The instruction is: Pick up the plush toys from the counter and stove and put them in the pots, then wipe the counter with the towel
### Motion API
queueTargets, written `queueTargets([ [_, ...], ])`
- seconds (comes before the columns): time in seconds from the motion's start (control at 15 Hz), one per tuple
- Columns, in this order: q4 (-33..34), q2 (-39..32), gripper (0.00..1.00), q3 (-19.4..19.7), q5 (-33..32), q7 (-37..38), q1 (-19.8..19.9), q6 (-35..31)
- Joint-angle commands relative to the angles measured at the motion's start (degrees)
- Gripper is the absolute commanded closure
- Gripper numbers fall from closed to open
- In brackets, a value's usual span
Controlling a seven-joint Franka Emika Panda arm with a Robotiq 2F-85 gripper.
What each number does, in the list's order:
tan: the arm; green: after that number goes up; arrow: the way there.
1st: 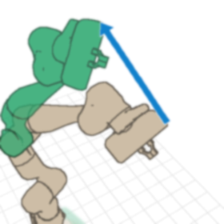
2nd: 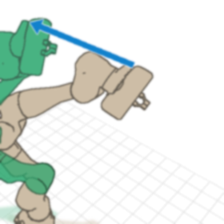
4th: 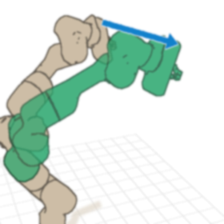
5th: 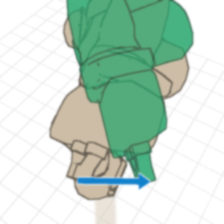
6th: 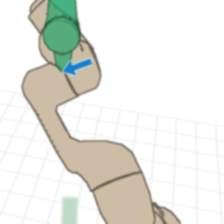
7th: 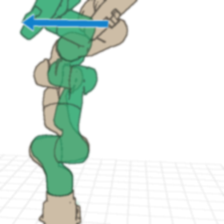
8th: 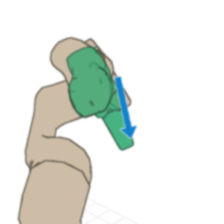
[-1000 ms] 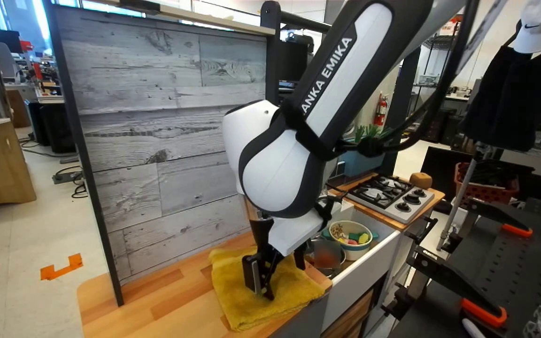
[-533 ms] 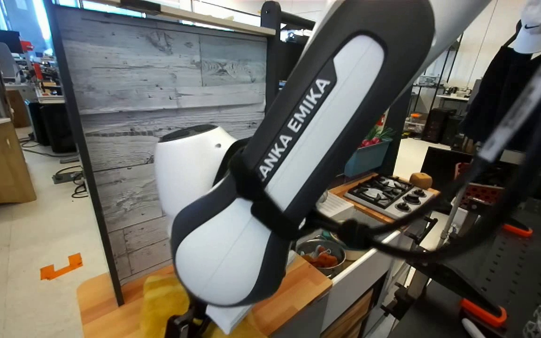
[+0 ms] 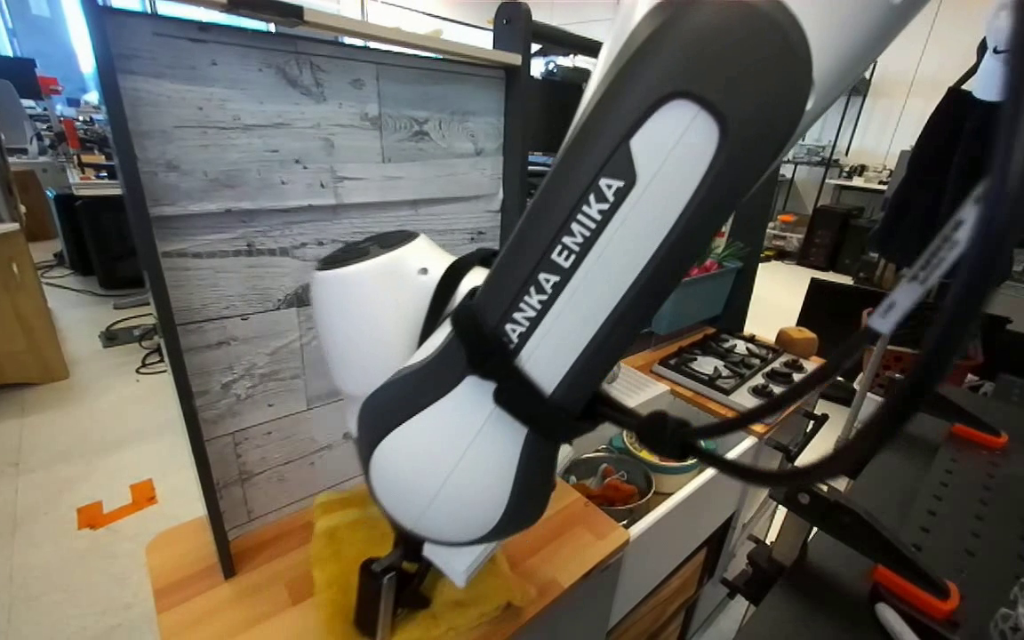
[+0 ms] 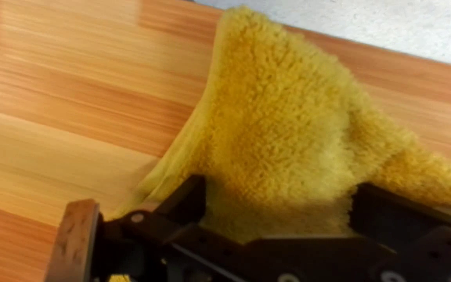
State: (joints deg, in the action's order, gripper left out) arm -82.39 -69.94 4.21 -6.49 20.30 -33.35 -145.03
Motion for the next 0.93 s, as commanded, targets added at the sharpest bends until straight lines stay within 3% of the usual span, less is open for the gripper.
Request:
queueTargets([
  [0.0,-8.7,5.8,0.0,2.6,-0.5,1.8,3.4,2.7],
  [0.33,-3.8,1.9,0.0,-3.1,0.2,-1.6,7.1,2.8],
  [0.67,4.0,-3.9,0.0,-11.0,1.4,-3.3,4.4,-2.9],
  [0.87,5.5,-4.3,0.0,-10.3,0.2,-3.0,1.5,-2.1],
])
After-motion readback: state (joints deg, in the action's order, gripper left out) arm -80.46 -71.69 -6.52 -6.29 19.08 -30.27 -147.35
